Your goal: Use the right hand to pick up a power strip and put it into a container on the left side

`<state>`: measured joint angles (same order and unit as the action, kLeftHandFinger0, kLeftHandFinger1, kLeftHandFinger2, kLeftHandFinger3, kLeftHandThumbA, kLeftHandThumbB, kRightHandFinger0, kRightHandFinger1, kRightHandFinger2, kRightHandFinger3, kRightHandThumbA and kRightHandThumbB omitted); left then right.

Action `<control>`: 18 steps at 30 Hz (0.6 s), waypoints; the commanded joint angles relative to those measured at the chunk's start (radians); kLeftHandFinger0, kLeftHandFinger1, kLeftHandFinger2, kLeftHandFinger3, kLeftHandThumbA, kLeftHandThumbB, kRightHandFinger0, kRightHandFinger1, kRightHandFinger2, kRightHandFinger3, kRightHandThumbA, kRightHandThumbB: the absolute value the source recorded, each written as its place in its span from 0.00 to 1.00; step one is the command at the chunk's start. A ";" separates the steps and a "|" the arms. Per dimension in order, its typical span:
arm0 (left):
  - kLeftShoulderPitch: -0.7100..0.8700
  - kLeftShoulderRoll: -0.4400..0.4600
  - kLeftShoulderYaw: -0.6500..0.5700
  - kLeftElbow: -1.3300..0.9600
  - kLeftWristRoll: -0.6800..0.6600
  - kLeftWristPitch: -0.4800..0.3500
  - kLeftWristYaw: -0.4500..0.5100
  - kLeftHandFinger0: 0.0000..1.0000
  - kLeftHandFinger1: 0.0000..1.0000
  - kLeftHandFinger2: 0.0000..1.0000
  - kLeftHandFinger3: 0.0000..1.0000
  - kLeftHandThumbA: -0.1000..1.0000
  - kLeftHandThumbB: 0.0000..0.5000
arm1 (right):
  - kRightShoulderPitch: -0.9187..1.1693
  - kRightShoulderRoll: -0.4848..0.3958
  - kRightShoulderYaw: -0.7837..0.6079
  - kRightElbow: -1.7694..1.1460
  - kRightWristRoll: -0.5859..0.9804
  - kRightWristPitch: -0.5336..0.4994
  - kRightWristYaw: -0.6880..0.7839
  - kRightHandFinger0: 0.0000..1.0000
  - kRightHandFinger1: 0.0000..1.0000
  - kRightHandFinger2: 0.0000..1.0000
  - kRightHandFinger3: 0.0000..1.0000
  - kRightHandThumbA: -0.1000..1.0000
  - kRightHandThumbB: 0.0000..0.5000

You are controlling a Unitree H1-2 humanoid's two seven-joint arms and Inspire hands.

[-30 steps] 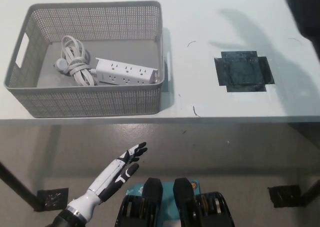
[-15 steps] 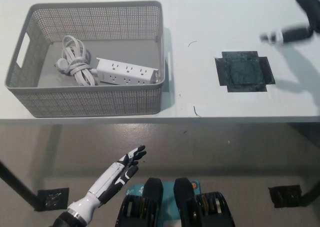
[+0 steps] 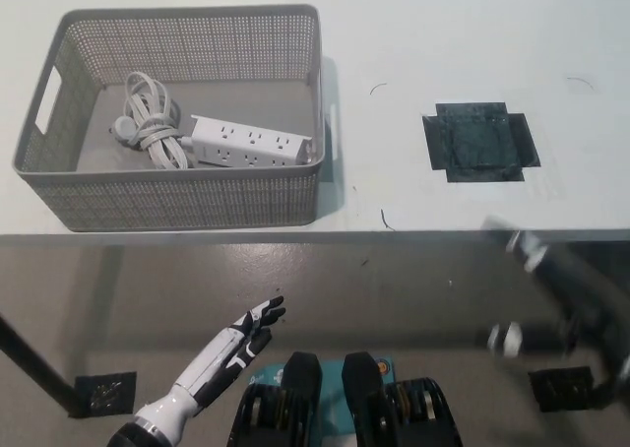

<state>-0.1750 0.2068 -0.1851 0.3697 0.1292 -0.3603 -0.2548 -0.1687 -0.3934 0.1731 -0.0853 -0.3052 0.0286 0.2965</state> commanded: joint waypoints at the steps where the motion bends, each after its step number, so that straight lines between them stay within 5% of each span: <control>1: -0.028 -0.005 0.012 -0.005 0.004 -0.071 0.030 1.00 1.00 1.00 1.00 1.00 0.41 | 0.345 0.164 0.096 -0.668 0.057 -0.232 -0.129 1.00 1.00 1.00 1.00 1.00 0.54; 8: 0.000 -0.002 -0.001 -0.025 0.023 -0.074 0.024 1.00 1.00 1.00 1.00 1.00 0.38 | 0.266 0.263 0.043 -0.240 0.000 -0.286 -0.191 1.00 1.00 1.00 1.00 1.00 0.40; 18: 0.006 -0.014 0.003 -0.041 0.035 -0.073 0.035 1.00 1.00 1.00 1.00 0.98 0.35 | 0.165 0.261 0.006 0.163 0.000 -0.287 -0.191 1.00 1.00 1.00 1.00 1.00 0.33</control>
<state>-0.1639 0.1919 -0.1858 0.3712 0.1455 -0.3873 -0.2493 0.0438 -0.1249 0.1968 0.0001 -0.3105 -0.1775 0.1542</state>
